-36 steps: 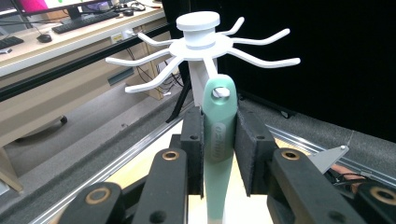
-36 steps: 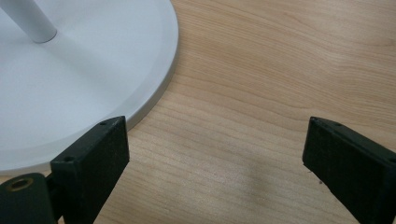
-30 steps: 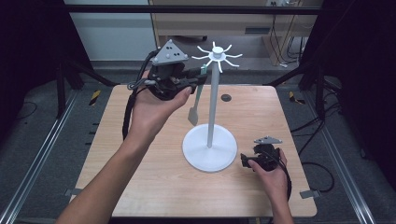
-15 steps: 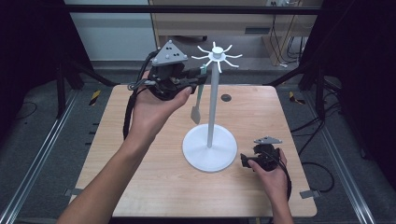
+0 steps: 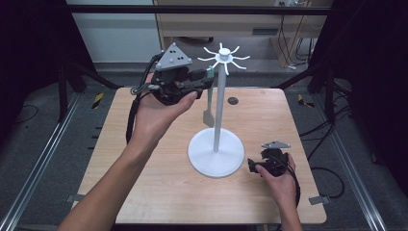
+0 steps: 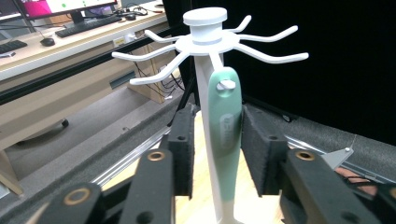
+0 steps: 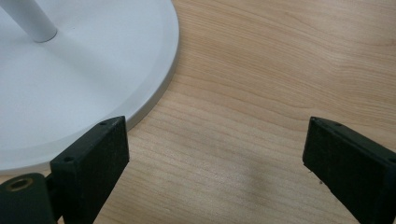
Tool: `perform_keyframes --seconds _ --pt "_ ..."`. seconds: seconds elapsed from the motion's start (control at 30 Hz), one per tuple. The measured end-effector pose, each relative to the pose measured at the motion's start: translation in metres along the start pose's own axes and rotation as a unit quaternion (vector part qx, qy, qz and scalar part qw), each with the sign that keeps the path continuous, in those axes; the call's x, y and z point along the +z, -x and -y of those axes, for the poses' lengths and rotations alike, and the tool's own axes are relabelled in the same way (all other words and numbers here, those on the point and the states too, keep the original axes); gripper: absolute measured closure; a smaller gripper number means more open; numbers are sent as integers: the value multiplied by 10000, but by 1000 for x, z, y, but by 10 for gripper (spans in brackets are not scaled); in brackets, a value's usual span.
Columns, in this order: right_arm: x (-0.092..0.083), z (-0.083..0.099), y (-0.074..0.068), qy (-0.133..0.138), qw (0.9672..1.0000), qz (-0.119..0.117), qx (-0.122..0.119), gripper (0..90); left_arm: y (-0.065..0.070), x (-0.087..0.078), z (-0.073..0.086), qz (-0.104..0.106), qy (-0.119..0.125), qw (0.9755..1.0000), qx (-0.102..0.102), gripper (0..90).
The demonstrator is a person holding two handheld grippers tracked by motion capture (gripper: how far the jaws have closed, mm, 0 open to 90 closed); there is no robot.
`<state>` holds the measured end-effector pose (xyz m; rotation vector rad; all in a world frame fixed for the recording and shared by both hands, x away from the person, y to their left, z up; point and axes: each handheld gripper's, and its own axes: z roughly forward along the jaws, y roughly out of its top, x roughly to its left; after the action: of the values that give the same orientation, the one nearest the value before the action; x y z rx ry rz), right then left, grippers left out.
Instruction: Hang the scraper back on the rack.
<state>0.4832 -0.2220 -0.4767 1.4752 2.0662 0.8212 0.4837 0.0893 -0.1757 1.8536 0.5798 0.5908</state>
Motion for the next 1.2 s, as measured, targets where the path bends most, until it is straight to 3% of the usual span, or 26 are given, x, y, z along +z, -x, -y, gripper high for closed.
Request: perform_keyframes --seconds 0.27,0.53,1.0,1.2 --pt "0 0 0 -4 10000 -4 0 74 4 -9 4 -169 97 9997 169 535" --pt "0 0 -1 -4 10000 -10 22 74 6 -17 15 -157 195 9996 147 412" --pt "0 0 0 -10 10000 0 -1 74 9 -19 29 -14 196 9994 274 276" --pt "0 0 0 -20 10000 -6 6 73 9 -19 33 -68 326 9993 190 221"
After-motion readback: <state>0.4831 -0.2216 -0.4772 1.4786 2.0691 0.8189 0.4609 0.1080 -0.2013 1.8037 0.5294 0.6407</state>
